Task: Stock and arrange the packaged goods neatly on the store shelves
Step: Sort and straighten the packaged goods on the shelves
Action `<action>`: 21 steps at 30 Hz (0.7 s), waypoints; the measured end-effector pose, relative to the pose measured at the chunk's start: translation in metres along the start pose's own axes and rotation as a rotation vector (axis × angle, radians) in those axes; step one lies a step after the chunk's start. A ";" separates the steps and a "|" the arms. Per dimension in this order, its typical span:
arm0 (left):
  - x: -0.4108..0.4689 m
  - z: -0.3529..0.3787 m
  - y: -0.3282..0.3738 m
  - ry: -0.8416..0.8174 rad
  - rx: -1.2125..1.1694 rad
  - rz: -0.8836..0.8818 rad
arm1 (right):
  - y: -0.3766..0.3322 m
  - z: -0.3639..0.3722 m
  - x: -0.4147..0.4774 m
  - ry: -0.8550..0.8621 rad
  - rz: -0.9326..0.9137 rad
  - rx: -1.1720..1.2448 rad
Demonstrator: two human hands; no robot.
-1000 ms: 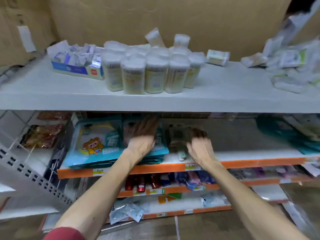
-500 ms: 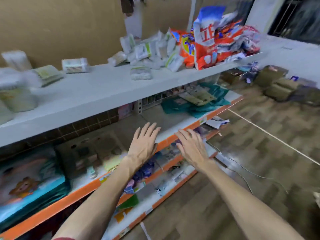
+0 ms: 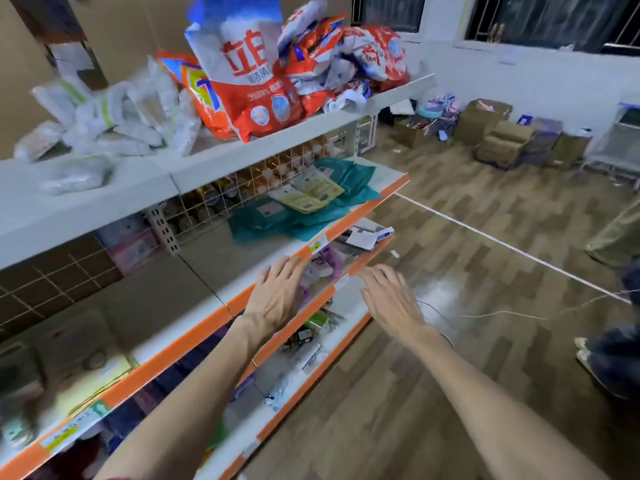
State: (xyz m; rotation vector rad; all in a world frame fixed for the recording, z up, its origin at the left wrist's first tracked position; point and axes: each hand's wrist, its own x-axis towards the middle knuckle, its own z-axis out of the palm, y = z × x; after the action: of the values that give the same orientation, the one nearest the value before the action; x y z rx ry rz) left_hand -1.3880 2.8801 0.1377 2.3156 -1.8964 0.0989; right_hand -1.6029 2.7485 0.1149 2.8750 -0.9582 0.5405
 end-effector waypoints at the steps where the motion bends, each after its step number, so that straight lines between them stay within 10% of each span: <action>1: 0.010 0.000 0.007 0.004 -0.001 0.026 | 0.010 0.001 0.001 0.003 -0.017 -0.005; 21: 0.274 0.076 0.067 0.005 -0.153 0.151 | 0.186 0.044 0.132 -0.118 -0.095 -0.084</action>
State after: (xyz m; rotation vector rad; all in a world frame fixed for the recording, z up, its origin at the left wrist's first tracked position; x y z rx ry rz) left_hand -1.4014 2.5897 0.1072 2.0719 -1.9987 -0.0238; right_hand -1.6011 2.5163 0.1103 2.8860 -0.8320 0.3186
